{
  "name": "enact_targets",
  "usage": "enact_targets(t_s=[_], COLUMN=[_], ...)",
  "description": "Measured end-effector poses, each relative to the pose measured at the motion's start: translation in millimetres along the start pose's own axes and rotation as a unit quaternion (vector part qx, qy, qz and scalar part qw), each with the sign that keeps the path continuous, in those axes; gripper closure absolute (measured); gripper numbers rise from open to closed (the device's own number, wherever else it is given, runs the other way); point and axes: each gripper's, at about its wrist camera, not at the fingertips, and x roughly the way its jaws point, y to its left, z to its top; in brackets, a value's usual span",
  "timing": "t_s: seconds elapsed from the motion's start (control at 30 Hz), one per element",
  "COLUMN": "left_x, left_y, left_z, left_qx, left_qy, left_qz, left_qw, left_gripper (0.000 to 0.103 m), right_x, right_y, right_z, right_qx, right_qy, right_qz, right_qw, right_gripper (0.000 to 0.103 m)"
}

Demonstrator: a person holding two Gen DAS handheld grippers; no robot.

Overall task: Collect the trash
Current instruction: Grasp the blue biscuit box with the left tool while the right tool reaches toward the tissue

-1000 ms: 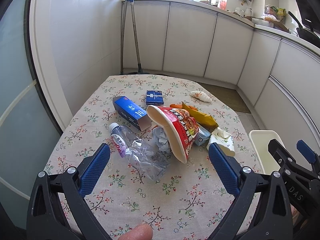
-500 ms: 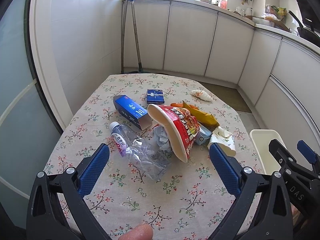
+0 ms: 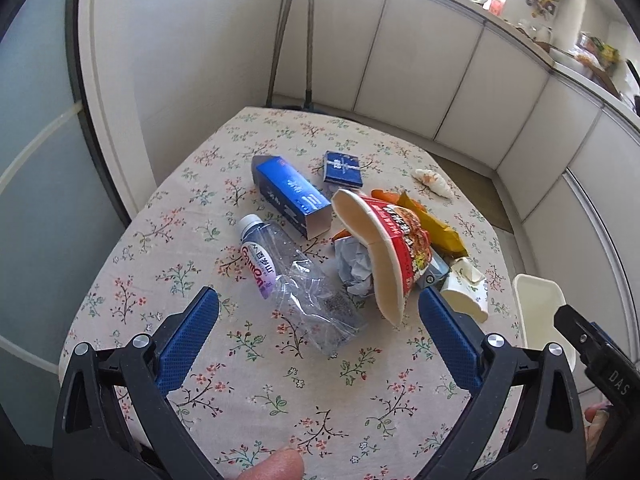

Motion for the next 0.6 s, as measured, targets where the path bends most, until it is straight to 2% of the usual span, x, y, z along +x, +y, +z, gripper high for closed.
enact_targets(t_s=[0.07,0.17,0.3,0.4,0.5,0.6], left_x=[11.0,24.4,50.6,87.1,122.3,162.6], left_y=[8.5,13.2,-4.3,-21.5,-35.0,-46.8], left_z=[14.3,42.2,95.5,137.1,159.7,172.3], left_qx=[-0.025,-0.039,-0.008,0.008,0.026,0.044], left_qy=[0.022,0.033,0.048,0.094,0.126,0.155], left_qz=[0.004,0.006,0.013,-0.003,-0.01,0.015], left_qw=[0.9994,0.9987,0.9988,0.9956,0.9916,0.9868], left_gripper=[0.007,0.007,0.007,0.007,0.007,0.007], right_x=[7.6,22.8,43.7,67.9,89.9,96.5], right_y=[-2.1,-3.1,-13.7,-27.7,-39.0,-45.7], right_z=[14.7,38.4,54.3,53.9,55.1,60.9], right_qx=[0.018,0.033,0.073,0.107,0.133,0.138], right_qy=[0.026,0.058,0.058,0.08,0.109,0.108], right_qz=[0.021,0.045,0.061,0.074,0.087,0.085], right_qw=[0.999,0.997,0.994,0.988,0.981,0.981], right_gripper=[0.005,0.006,0.006,0.005,0.006,0.005])
